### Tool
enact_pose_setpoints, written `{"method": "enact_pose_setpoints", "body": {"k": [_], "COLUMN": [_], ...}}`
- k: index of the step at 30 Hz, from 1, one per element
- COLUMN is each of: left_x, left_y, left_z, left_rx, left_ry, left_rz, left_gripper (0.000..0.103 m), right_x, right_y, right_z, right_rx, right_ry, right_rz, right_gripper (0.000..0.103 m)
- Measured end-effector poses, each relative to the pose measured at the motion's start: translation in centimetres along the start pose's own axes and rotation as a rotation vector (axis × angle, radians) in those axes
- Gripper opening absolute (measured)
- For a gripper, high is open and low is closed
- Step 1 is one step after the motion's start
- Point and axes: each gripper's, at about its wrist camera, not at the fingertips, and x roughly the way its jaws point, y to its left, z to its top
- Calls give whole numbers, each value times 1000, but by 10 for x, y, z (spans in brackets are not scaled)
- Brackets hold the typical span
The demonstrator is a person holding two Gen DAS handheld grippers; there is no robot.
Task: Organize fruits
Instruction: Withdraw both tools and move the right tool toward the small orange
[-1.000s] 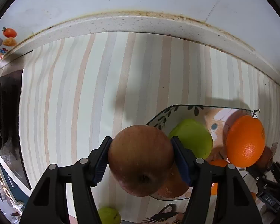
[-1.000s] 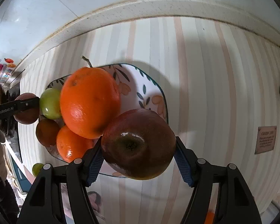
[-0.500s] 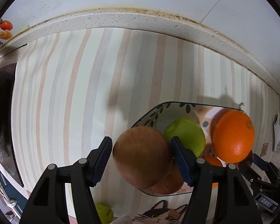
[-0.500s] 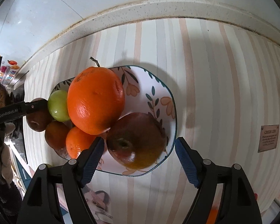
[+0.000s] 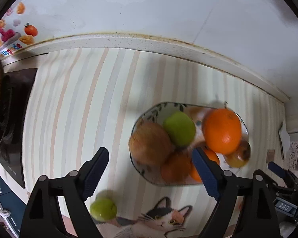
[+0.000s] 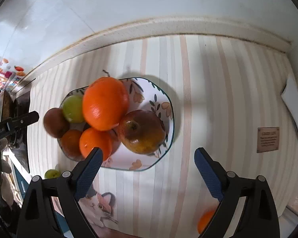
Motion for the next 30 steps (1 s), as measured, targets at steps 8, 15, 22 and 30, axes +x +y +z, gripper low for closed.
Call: {"method": "enact_pose_setpoints", "body": {"k": [8,15,22,30], "left_x": [-40,-78,-112,-140], "left_y": [-23,-35,-34,-32], "left_z": [-50,-87,-115,-136], "left_rx": [23,36,31,29], "left_ry": [-101,-183,-252,-302], "left_rz": [0,0,0,-14], "left_gripper": [86,86,86,86], "right_x": [-44,-82,-125,-165], "right_y": [18,31,41,51], "right_z": [-36,-66,-89,-111], "right_rx": [-59,-114,-139,-162], "right_ry": [-73,-129,-190,-255], "right_rz": [-18,-17,13,36], "right_gripper": [95,95,95,95]}}
